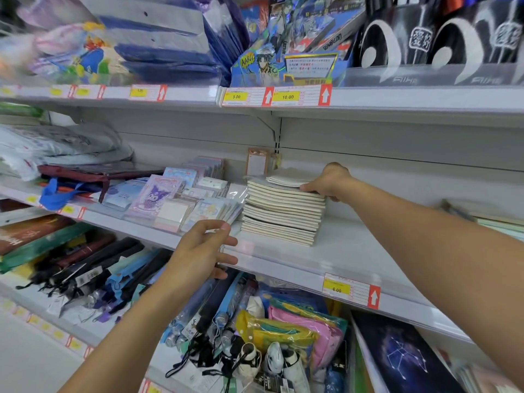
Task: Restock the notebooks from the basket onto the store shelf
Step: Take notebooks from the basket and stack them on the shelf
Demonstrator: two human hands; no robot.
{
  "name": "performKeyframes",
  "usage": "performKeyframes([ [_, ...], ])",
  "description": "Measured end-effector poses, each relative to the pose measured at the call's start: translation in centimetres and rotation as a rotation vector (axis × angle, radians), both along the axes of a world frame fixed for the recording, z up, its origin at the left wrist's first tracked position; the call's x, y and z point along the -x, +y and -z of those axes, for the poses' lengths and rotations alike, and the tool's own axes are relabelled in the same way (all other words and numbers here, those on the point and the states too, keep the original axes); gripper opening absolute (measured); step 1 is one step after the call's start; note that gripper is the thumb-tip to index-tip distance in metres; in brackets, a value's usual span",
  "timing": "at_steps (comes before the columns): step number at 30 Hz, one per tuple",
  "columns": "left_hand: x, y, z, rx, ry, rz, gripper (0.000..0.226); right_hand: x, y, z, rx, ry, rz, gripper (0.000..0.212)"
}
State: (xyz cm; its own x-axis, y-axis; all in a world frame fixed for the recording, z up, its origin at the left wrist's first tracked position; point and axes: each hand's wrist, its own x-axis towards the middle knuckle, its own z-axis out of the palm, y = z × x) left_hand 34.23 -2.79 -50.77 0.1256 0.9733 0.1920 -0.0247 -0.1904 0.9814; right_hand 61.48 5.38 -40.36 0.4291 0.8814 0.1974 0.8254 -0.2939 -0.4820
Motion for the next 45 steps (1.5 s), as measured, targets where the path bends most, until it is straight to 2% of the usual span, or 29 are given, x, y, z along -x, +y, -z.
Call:
performKeyframes([
  [8, -0.2, 0.0, 0.5, 0.005, 0.052, 0.012, 0.022, -0.7, 2.7, 0.9, -0.024, -0.133, 0.016, 0.051],
  [11, 0.0, 0.1, 0.9, -0.002, 0.081, 0.021, 0.024, -0.8, 2.9, 2.0, -0.091, -0.128, 0.003, 0.029],
  [13, 0.4, 0.0, 1.6, 0.013, 0.102, 0.025, 0.024, -1.0, 1.8, 3.4, -0.298, -0.008, 0.005, 0.017],
  [15, 0.9, -0.3, 2.6, 0.048, 0.142, 0.026, 0.023, -0.2, -1.6, 6.4, -0.681, 0.053, 0.028, 0.03],
  [16, 1.3, -0.4, 3.3, 0.068, 0.176, 0.025, 0.022, 1.1, -4.0, 8.6, -0.864, 0.046, 0.015, 0.029],
  [17, 1.7, -0.4, 4.0, 0.084, 0.23, 0.026, 0.021, 3.0, -6.7, 11.5, -0.973, 0.075, -0.026, 0.025],
  [18, 2.3, -0.3, 4.9, 0.096, 0.305, 0.033, 0.019, 5.2, -9.0, 14.7, -0.977, 0.155, -0.091, 0.021],
  [19, 3.0, -0.4, 5.8, 0.112, 0.403, 0.045, 0.02, 7.6, -10.9, 18.1, -0.874, 0.271, -0.173, 0.017],
  [20, 3.9, -0.5, 7.0, 0.137, 0.53, 0.069, 0.022, 9.8, -12.2, 22.0, -0.672, 0.383, -0.25, 0.012],
  [21, 5.0, -0.9, 8.1, 0.176, 0.681, 0.117, 0.026, 11.9, -13.2, 26.0, -0.387, 0.469, -0.333, 0.008],
  [22, 6.0, -1.4, 9.2, 0.236, 0.83, 0.187, 0.03, 13.5, -14.1, 29.9, -0.05, 0.49, -0.415, 0.016],
  [24, 8.0, -2.2, 11.6, 0.376, 1.102, 0.342, 0.036, 15.8, -16.5, 37.1, 0.485, 0.401, -0.574, 0.042],
  [26, 9.8, -2.7, 13.3, 0.5, 1.355, 0.477, 0.041, 16.8, -19.2, 42.0, 0.716, 0.32, -0.563, 0.083],
  [27, 10.5, -2.8, 13.8, 0.549, 1.427, 0.518, 0.043, 17.0, -20.4, 43.7, 0.753, 0.309, -0.525, 0.1],
  [29, 11.5, -3.0, 14.1, 0.57, 1.437, 0.539, 0.043, 17.6, -22.2, 46.1, 0.779, 0.229, -0.481, 0.115],
  [31, 12.1, -3.1, 13.7, 0.51, 1.379, 0.508, 0.042, 17.9, -23.2, 47.3, 0.767, 0.124, -0.428, 0.117],
  [33, 12.6, -3.1, 13.6, 0.451, 1.351, 0.47, 0.042, 18.2, -23.3, 48.2, 0.724, 0.101, -0.399, 0.116],
  [36, 13.2, -3.0, 13.7, 0.43, 1.373, 0.479, 0.042, 18.2, -22.5, 49.0, 0.781, 0.015, -0.467, 0.124],
  [38, 13.4, -2.9, 13.8, 0.444, 1.386, 0.496, 0.042, 18.0, -21.8, 49.0, 0.801, -0.093, -0.566, 0.108],
  [41, 13.3, -2.8, 13.8, 0.445, 1.362, 0.488, 0.043, 17.4, -21.9, 47.8, 0.803, -0.192, -0.712, 0.062],
  [43, 13.1, -3.0, 13.7, 0.462, 1.314, 0.477, 0.045, 17.0, -22.0, 46.1, 0.732, -0.344, -0.776, 0.028],
  [45, 13.0, -3.2, 13.6, 0.519, 1.272, 0.471, 0.053, 16.8, -21.4, 43.4, 0.575, -0.48, -0.712, 0.018],
])
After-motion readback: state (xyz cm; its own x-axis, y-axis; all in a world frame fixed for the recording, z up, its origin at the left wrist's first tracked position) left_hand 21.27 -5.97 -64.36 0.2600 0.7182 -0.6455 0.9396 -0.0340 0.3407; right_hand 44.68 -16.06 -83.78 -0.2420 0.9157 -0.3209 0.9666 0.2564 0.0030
